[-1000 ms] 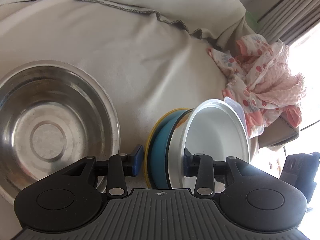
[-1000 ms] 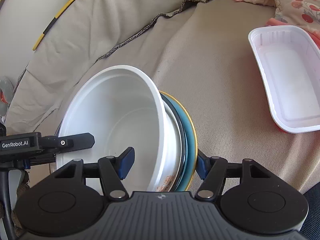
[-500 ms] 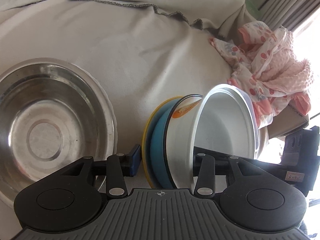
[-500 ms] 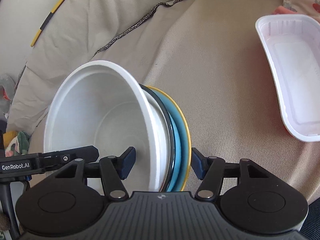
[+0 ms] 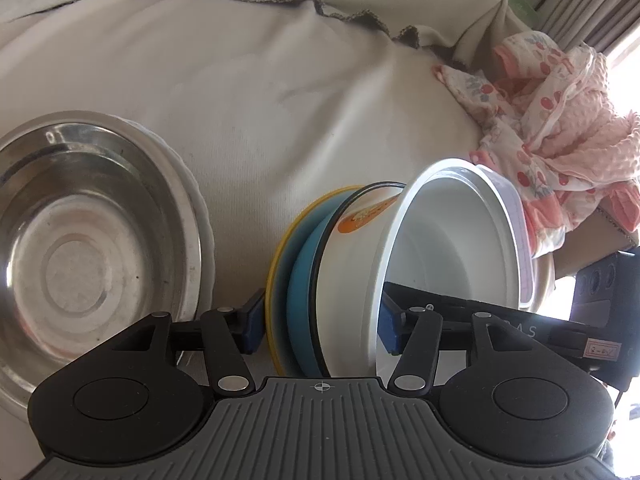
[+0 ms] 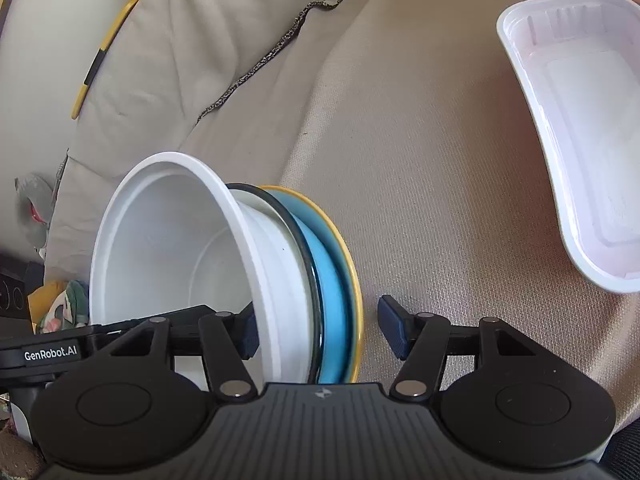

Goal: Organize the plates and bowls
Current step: 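Lift the bowl stack with both tools and carry it toward the steel bowl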

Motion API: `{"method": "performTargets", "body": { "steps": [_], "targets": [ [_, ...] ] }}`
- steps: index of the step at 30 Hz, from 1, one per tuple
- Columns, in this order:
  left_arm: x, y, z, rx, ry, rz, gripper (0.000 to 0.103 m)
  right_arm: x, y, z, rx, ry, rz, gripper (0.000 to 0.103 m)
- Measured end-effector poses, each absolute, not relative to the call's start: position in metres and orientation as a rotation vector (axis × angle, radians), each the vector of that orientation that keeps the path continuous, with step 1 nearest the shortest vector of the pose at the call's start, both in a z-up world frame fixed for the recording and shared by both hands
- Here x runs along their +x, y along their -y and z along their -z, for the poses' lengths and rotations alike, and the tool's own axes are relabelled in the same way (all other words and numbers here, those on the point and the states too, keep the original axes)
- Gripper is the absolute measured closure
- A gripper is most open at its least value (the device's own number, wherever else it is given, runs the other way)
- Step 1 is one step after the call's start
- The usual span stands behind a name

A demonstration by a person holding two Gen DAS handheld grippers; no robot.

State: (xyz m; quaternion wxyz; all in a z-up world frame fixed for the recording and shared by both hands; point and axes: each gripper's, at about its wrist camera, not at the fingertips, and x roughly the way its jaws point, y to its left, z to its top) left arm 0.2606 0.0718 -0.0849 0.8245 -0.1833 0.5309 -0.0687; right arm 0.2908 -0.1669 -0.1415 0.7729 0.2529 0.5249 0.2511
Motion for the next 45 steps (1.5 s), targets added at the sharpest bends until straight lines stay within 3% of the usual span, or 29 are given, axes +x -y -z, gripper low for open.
{"method": "performTargets", "body": {
  "steps": [6, 11, 45],
  "targets": [
    [0.268, -0.067, 0.083, -0.379, -1.163, 0.112, 0.040, 0.298, 0.159, 0.132, 0.444, -1.156, -0.569, 0.043],
    [0.269, -0.055, 0.085, -0.325, -1.162, 0.103, 0.026, 0.303, 0.157, 0.130, 0.435, -1.185, -0.577, 0.043],
    [0.257, -0.065, 0.090, -0.369, -1.152, 0.128, 0.028, 0.294, 0.153, 0.128, 0.399, -1.226, -0.641, 0.048]
  ]
}}
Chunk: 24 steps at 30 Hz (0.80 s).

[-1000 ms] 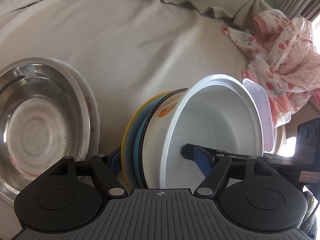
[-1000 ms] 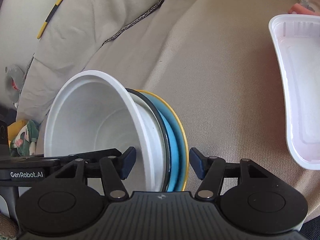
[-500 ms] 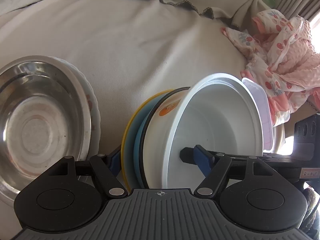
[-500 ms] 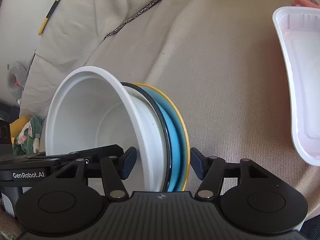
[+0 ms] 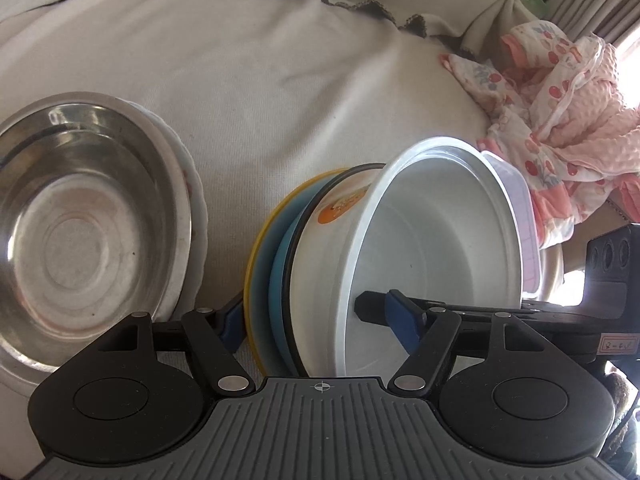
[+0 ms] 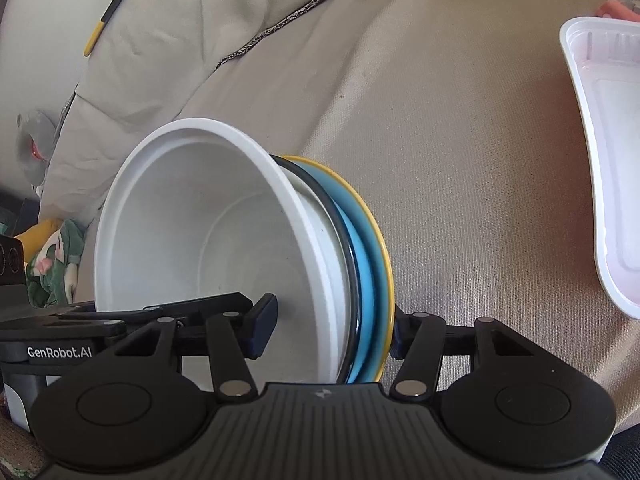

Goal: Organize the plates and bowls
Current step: 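Lift the bowl stack with both tools and carry it toward the steel bowl, then lower the bowl stack into the steel bowl on the floral plate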

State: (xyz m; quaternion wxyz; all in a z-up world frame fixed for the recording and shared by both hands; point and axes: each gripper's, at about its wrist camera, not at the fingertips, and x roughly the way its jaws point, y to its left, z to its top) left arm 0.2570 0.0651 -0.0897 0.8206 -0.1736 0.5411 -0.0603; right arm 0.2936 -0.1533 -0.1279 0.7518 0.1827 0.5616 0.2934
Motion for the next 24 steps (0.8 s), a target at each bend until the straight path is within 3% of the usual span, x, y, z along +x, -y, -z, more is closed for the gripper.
{"method": "performTargets", "body": {
  "steps": [14, 24],
  "targets": [
    [0.256, -0.068, 0.082, -0.393, -1.117, 0.159, 0.028, 0.292, 0.149, 0.115, 0.385, -1.230, -0.611, 0.047],
    [0.248, -0.120, 0.006, -0.431, -0.915, 0.197, 0.028, 0.300, 0.105, 0.023, 0.255, -1.117, -0.634, 0.045]
  ]
}}
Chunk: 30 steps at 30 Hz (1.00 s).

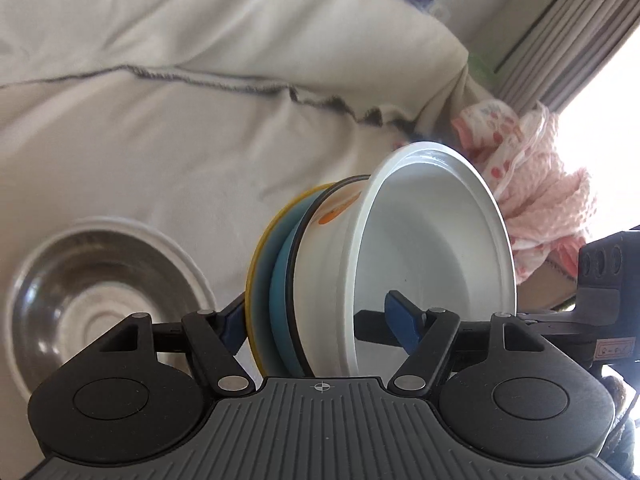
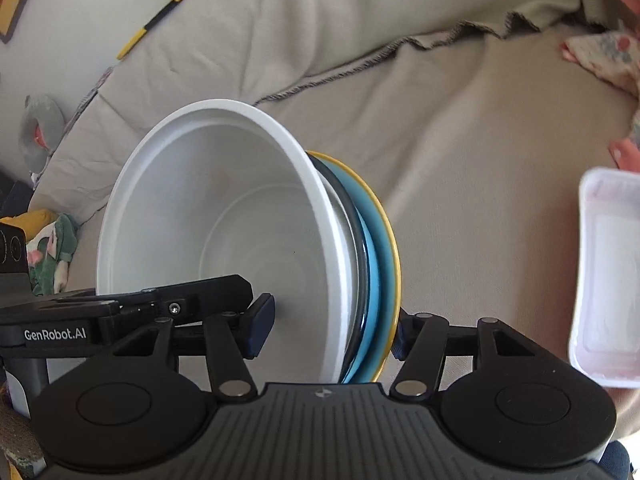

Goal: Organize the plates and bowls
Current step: 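Lower the bowl stack into the steel bowl on the floral plate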

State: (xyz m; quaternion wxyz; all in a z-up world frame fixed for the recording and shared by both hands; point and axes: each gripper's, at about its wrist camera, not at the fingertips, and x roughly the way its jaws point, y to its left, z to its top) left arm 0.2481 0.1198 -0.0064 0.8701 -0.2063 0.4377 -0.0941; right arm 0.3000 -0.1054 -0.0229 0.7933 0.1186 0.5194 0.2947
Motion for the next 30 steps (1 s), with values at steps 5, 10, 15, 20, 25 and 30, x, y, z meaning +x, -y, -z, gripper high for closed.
{"method": "performTargets", "body": {
  "steps": [5, 10, 15, 20, 25, 30],
  "targets": [
    [0.217, -0.181, -0.003, -0.475, -0.836, 0.063, 0.028, 0.308, 0.033, 0.006, 0.194, -1.106, -0.765, 0.044],
    [0.199, -0.228, 0.028, -0.536, -0.882, -0.056, 0.028, 0.307, -0.036, 0.043, 0.161, -1.240, -0.842, 0.043],
    [0.194, -0.255, 0.058, -0.564, -0.948, -0.052, 0.028, 0.306, -0.061, 0.081, 0.147, -1.374, -0.825, 0.043],
    [0.190, -0.264, 0.053, -0.566, -0.926, -0.040, 0.033, 0.308, -0.063, 0.084, 0.138, -1.371, -0.794, 0.041],
    [0.188, -0.276, 0.055, -0.610, -0.927, -0.018, 0.044, 0.311, -0.058, 0.079, 0.137, -1.352, -0.765, 0.044],
    [0.189, -0.277, 0.059, -0.627, -0.943, -0.002, 0.044, 0.305, -0.054, 0.070, 0.114, -1.318, -0.745, 0.045]
  ]
}}
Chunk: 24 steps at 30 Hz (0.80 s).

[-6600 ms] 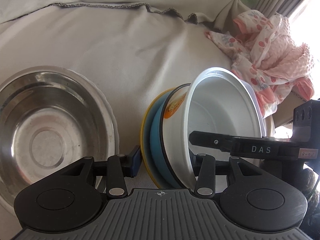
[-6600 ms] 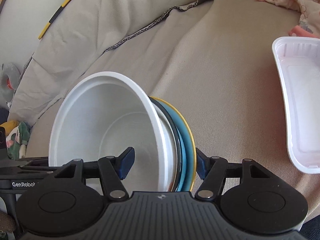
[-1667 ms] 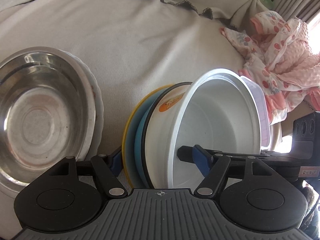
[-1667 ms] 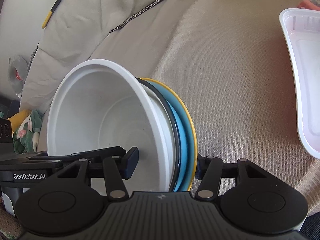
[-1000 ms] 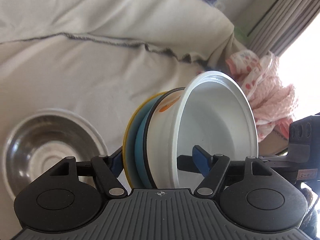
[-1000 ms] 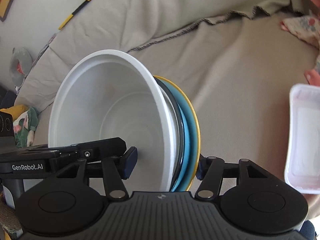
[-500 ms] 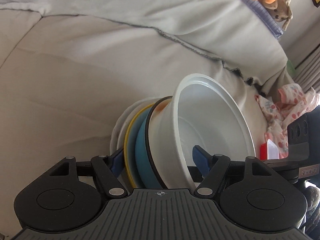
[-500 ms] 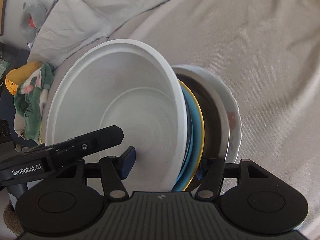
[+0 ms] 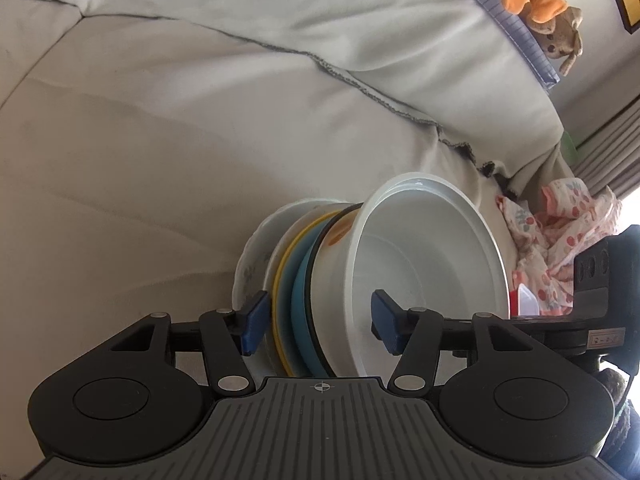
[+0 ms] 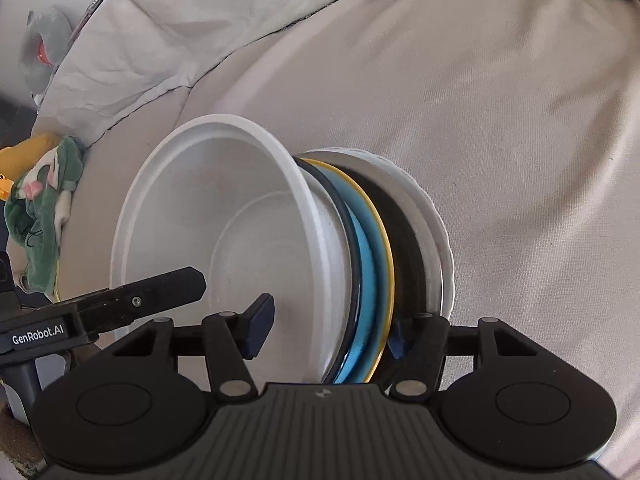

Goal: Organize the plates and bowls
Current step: 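Lower the bowl stack into the steel bowl on the floral plate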

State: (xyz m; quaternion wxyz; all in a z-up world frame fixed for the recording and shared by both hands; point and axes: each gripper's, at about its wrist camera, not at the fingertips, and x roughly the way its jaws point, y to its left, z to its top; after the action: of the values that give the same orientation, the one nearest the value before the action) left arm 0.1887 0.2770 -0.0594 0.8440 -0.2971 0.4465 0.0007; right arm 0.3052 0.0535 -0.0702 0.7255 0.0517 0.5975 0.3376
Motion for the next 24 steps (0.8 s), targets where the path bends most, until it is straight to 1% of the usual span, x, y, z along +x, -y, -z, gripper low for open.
{"method": "performTargets", "body": {
  "steps": [2, 3, 6, 8, 11, 13, 20, 24],
  "targets": [
    [0.187, -0.277, 0.058, -0.638, -0.933, 0.014, 0.047, 0.303, -0.052, 0.065, 0.082, -1.294, -0.732, 0.044],
    [0.187, -0.278, 0.056, -0.655, -0.925, 0.038, 0.053, 0.300, -0.049, 0.061, 0.059, -1.272, -0.726, 0.044],
    [0.187, -0.274, 0.053, -0.647, -0.918, 0.043, 0.054, 0.297, -0.040, 0.049, 0.029, -1.229, -0.737, 0.044],
    [0.188, -0.274, 0.054, -0.653, -0.919, 0.035, 0.055, 0.300, -0.031, 0.048, 0.064, -1.234, -0.742, 0.047],
    [0.188, -0.274, 0.052, -0.661, -0.919, 0.032, 0.058, 0.301, -0.021, 0.044, 0.099, -1.218, -0.723, 0.048],
    [0.187, -0.274, 0.049, -0.668, -0.909, 0.038, 0.064, 0.297, -0.024, 0.042, 0.091, -1.180, -0.701, 0.048],
    [0.187, -0.276, 0.045, -0.679, -0.893, 0.012, 0.063, 0.292, -0.022, 0.033, 0.147, -1.113, -0.721, 0.048],
    [0.187, -0.286, 0.048, -0.725, -0.884, -0.022, 0.063, 0.290, -0.039, 0.031, 0.096, -1.083, -0.722, 0.048]
  ]
}}
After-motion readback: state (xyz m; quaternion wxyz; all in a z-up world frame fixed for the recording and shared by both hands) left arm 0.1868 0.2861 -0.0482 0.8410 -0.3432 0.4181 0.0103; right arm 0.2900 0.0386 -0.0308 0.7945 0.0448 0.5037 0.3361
